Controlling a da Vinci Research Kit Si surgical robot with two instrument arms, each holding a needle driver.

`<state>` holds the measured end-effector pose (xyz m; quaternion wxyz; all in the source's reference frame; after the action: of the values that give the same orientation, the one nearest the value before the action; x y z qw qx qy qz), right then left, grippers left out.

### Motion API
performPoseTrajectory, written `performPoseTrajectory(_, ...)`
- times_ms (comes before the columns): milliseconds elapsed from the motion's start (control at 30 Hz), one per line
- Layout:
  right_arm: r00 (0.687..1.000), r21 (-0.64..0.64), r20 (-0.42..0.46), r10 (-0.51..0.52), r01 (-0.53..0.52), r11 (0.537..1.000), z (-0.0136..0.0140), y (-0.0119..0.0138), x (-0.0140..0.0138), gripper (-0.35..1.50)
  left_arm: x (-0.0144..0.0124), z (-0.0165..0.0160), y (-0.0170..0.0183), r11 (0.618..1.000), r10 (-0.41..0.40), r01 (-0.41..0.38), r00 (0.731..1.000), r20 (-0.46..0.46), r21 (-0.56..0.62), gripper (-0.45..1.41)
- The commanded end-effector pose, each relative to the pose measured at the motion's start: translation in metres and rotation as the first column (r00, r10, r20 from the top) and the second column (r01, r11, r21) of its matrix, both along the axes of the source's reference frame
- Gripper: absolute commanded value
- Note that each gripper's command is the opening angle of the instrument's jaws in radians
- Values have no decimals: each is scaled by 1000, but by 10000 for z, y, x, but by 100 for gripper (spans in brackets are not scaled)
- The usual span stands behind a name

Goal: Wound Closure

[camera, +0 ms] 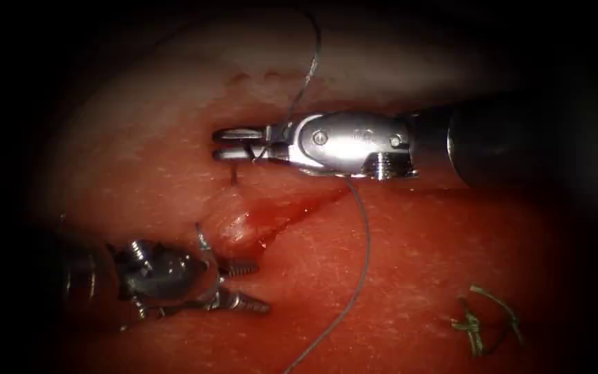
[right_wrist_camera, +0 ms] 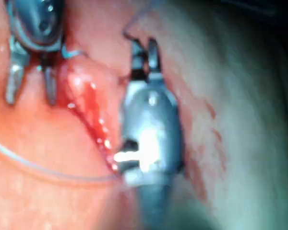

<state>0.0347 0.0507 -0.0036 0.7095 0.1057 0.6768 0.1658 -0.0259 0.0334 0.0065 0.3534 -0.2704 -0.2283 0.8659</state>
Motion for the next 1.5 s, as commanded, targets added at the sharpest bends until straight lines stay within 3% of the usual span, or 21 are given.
performPoseTrajectory(33,1000,7,4,-6,5,1000,6,-1,8,-35,-5,6,-7,1000,1,-1,1000,2,3,46)
performPoseTrajectory(233,998,148,17,-60,57,987,11,9,8,-35,-5,6,-7,1000,3,-3,1000,2,3,46)
performPoseTrajectory(633,984,147,12,-177,174,974,23,26,19,-35,-5,4,-6,1000,6,-6,1000,1,6,46)
performPoseTrajectory(1067,989,265,22,-148,137,954,26,31,23,-35,-6,4,-5,1000,9,-9,1000,2,7,46)
performPoseTrajectory(1500,990,422,21,-140,118,899,25,33,25,-35,-10,4,-5,1000,12,-12,1000,3,7,45)
